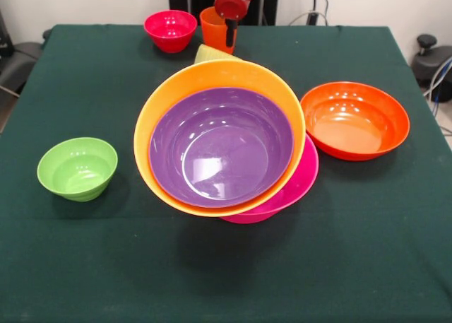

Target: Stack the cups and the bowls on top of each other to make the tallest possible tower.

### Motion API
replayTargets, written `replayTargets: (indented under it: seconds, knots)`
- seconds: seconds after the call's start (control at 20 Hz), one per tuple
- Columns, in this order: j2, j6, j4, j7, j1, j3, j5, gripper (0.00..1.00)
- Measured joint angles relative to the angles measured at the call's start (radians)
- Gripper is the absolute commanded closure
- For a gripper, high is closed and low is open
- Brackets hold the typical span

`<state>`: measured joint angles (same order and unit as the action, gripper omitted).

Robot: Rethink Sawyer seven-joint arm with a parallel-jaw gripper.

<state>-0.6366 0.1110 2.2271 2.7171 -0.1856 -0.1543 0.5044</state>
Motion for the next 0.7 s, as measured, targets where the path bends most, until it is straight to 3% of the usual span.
replayTargets:
  seconds: [0.4,0.7]
  knots:
    - [-0.085,0.000,0.061,0.000,-0.009,0.000,0.000,0.00]
    - [-0.107,-0.024,0.100,0.000,-0.084,0.015,-0.011,0.00]
